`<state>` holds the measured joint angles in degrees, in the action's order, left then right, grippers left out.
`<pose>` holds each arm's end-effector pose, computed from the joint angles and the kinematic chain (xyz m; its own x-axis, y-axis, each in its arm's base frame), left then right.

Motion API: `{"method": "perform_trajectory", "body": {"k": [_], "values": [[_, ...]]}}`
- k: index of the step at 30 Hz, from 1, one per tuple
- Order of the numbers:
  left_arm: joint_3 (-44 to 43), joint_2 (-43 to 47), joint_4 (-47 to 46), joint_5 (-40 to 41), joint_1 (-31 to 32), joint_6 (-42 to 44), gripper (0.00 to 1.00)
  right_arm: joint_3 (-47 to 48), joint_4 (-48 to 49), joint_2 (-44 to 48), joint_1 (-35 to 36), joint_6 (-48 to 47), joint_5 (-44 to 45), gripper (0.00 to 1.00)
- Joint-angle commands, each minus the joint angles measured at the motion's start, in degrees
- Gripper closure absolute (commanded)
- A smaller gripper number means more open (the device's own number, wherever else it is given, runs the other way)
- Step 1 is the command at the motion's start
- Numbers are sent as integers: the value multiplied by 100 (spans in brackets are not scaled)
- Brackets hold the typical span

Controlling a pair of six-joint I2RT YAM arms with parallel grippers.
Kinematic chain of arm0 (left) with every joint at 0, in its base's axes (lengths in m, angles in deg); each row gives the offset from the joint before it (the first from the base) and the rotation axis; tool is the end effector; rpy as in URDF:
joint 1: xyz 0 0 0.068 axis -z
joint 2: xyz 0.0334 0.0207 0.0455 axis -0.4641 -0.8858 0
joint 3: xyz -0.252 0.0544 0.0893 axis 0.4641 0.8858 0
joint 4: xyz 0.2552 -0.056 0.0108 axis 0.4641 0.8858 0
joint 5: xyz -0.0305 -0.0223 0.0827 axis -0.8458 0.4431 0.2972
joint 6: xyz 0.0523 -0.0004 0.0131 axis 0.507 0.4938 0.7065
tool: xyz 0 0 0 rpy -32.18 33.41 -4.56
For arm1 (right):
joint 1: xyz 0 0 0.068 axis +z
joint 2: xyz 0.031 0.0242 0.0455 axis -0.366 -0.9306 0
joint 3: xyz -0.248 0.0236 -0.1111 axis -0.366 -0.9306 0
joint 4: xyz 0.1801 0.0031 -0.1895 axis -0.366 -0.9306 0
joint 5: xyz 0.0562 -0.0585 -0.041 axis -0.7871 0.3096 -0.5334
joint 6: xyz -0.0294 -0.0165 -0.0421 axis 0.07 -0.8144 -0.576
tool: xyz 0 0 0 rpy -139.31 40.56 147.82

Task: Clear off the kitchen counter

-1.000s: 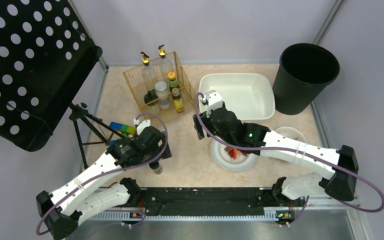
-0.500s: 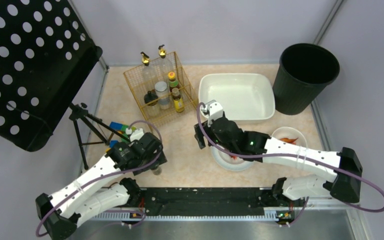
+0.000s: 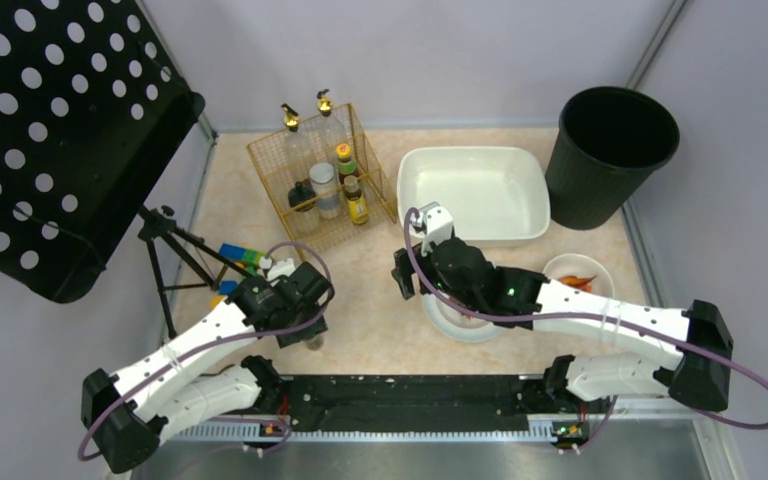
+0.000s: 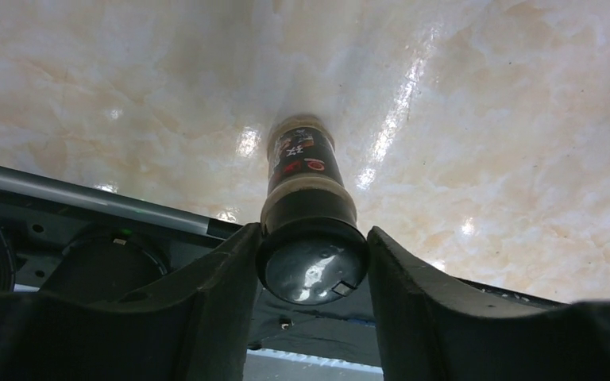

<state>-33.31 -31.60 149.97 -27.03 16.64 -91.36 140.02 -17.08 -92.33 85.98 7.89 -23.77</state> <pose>0.1023 -0.0867 0.2332 -0.8603 -0.3833 -0.3361 -0.3649 0.9234 -0.1191 0.1272 0.2339 0.3041 -0.4148 -0.1453 -0.8982 -0.5706 0.8105 0.1324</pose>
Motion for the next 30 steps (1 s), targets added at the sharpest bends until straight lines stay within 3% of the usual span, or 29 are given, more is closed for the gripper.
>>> {"method": "perform_trajectory", "body": {"k": [1, 6, 8, 9, 12, 21, 30], "values": [[-17, -82, -41, 67, 18, 120, 49, -51, 249, 161, 84, 119, 44, 25], [-23, -126, -30, 106, 18, 234, 81, -100, 285, 176, 90, 135, 37, 26], [-94, -158, -27, 133, 18, 353, 98, -110, 298, 169, 88, 147, 45, 26], [-176, -184, -28, 157, 18, 441, 100, -113, 308, 167, 85, 153, 40, 26], [-582, -338, 27, 315, 18, 781, 100, -129, 321, 161, 88, 179, 38, 26], [-2978, -1188, 360, 1461, -70, 2041, 100, -220, 235, 381, 81, 222, 87, 26], [-4258, -2161, -633, 584, -1398, 3397, 100, -561, -7, 854, 92, 381, 102, 26]]}}
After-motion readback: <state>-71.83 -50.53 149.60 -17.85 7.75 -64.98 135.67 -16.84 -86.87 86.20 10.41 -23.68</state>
